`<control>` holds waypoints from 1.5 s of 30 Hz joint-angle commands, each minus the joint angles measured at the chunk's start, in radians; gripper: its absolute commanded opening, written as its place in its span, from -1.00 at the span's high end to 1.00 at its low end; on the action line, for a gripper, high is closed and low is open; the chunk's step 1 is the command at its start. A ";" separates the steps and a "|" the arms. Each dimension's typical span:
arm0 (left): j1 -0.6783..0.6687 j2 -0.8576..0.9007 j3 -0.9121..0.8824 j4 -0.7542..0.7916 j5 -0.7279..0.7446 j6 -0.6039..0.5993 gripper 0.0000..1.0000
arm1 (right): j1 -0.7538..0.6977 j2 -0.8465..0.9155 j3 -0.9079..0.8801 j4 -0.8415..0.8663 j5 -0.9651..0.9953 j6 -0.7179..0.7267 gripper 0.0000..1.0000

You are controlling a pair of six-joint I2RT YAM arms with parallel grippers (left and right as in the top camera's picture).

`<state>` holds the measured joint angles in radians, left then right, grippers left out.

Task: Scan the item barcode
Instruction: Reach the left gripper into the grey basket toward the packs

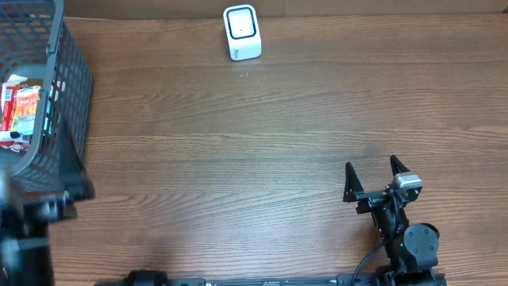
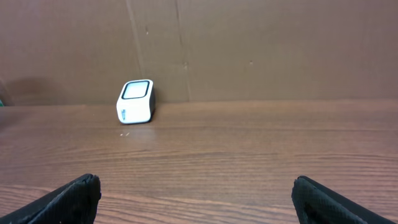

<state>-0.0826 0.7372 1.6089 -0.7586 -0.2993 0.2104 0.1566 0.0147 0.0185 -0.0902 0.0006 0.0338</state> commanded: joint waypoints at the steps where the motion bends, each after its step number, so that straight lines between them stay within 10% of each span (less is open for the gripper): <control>1: 0.004 0.207 0.254 -0.166 -0.022 -0.037 -1.00 | -0.006 -0.012 -0.011 0.006 0.006 0.008 -1.00; 8: 0.004 0.546 0.598 -0.491 0.090 -0.061 -1.00 | -0.006 -0.012 -0.011 0.006 0.006 0.008 -1.00; 20: 0.037 0.743 0.599 -0.517 -0.067 -0.025 -1.00 | -0.006 -0.012 -0.011 0.006 0.006 0.008 -1.00; 45: 0.734 1.117 0.595 -0.465 0.403 -0.021 -1.00 | -0.006 -0.012 -0.011 0.006 0.006 0.008 -1.00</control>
<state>0.6128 1.8084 2.1914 -1.2263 0.0235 0.1623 0.1566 0.0147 0.0185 -0.0895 0.0006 0.0341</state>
